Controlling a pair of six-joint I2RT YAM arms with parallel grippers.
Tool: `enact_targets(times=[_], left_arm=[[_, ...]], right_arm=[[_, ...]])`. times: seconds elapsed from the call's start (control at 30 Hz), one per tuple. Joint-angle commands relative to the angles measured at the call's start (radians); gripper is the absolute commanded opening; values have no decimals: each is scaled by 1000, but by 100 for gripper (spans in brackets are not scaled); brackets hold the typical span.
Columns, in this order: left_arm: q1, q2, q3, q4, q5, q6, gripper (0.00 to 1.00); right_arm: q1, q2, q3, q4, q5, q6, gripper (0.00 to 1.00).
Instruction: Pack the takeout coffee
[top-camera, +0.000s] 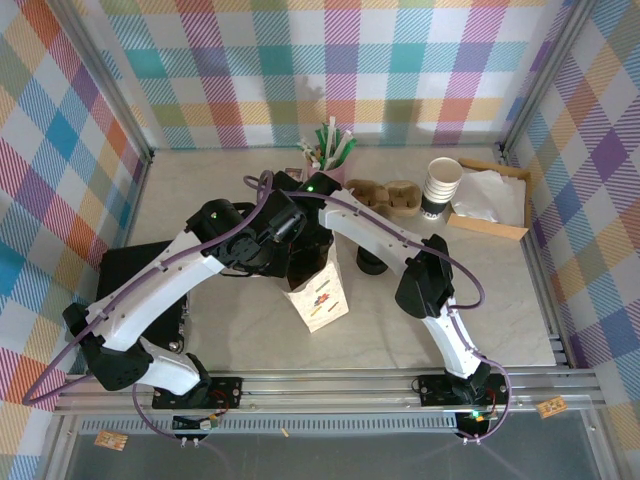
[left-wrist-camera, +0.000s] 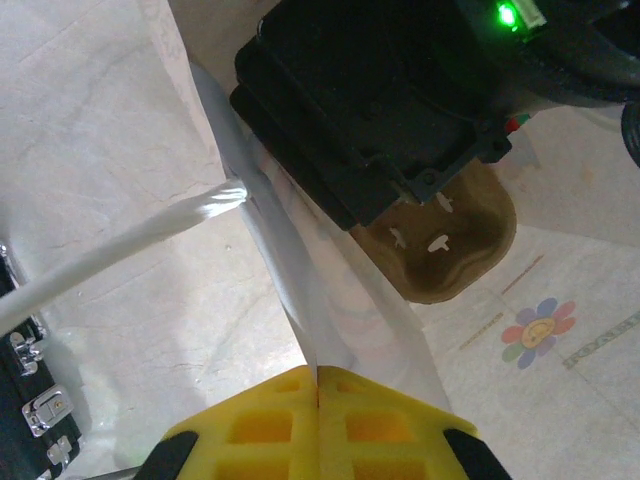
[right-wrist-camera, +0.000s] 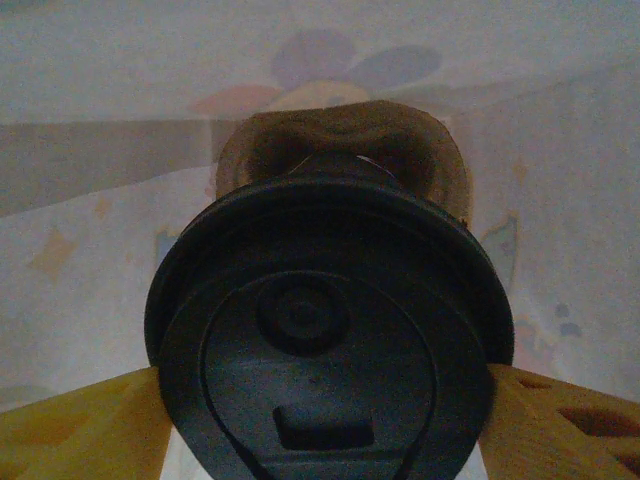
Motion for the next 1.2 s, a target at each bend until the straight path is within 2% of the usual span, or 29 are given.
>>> enact_targets(times=[0.0, 0.47, 1.17], left_arm=[[-29, 3, 11, 3, 30, 7, 0], [-32, -11, 1, -20, 16, -5, 0], [-34, 20, 32, -48, -5, -21, 0]], right_arm=[[7, 66, -12, -8, -15, 1, 76], [7, 62, 129, -58, 37, 16, 88], [8, -1, 140, -102, 12, 34, 96]])
